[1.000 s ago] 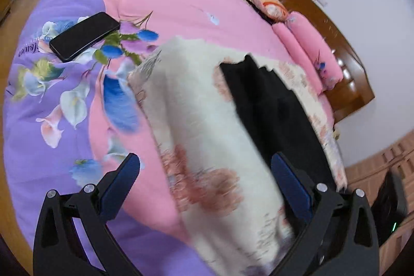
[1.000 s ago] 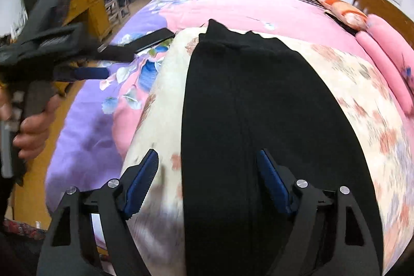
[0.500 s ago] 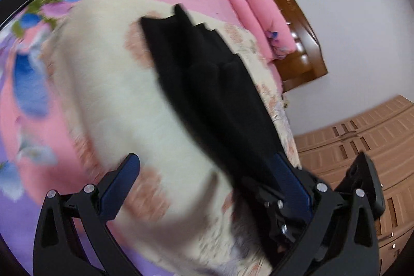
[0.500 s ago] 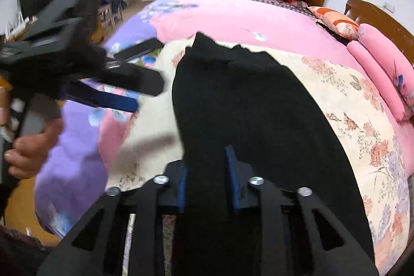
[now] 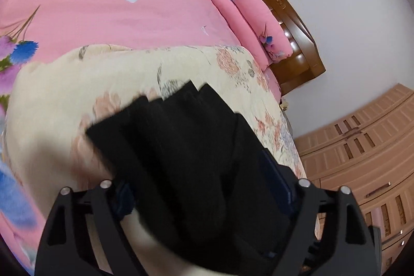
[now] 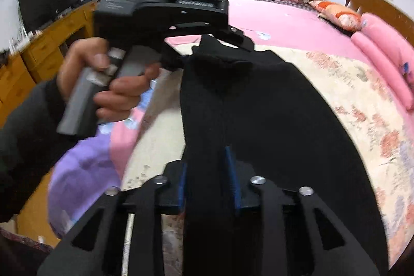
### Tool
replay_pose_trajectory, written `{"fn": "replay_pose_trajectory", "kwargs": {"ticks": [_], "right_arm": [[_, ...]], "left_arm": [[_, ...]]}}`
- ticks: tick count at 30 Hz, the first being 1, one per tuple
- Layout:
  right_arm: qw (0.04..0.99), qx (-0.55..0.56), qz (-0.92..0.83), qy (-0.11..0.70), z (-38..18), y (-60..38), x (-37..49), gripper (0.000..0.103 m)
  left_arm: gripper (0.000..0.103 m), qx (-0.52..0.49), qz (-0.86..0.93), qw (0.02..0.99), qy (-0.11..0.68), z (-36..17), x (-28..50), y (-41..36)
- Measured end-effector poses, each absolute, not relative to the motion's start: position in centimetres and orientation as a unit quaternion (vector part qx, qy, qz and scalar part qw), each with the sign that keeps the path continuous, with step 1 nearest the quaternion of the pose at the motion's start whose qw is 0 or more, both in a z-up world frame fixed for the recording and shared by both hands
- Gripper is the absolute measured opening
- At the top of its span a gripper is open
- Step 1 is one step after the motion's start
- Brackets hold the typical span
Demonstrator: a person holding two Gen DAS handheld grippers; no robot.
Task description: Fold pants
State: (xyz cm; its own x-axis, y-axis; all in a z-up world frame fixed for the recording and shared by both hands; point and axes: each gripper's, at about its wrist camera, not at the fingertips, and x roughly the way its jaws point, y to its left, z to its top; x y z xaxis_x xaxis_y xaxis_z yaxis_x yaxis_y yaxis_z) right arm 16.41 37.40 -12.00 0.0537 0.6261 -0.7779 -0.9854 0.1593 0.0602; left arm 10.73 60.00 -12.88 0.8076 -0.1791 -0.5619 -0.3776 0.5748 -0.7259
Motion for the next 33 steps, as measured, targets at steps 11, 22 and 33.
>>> {"fn": "replay_pose_trajectory", "kwargs": {"ticks": [11, 22, 33], "right_arm": [[0.718, -0.167, 0.542, 0.404, -8.9, 33.6, 23.6, 0.087], [0.706, -0.276, 0.491, 0.429, -13.0, 35.6, 23.2, 0.096], [0.725, -0.237, 0.475, 0.439, -13.2, 30.4, 23.5, 0.099]], "left_arm": [[0.023, -0.408, 0.067, 0.861, 0.294, -13.7, 11.4, 60.6], [0.019, -0.274, 0.095, 0.927, 0.237, -5.5, 10.7, 56.2], [0.019, -0.13, 0.063, 0.971, 0.191, 4.8, 10.4, 42.8]]}}
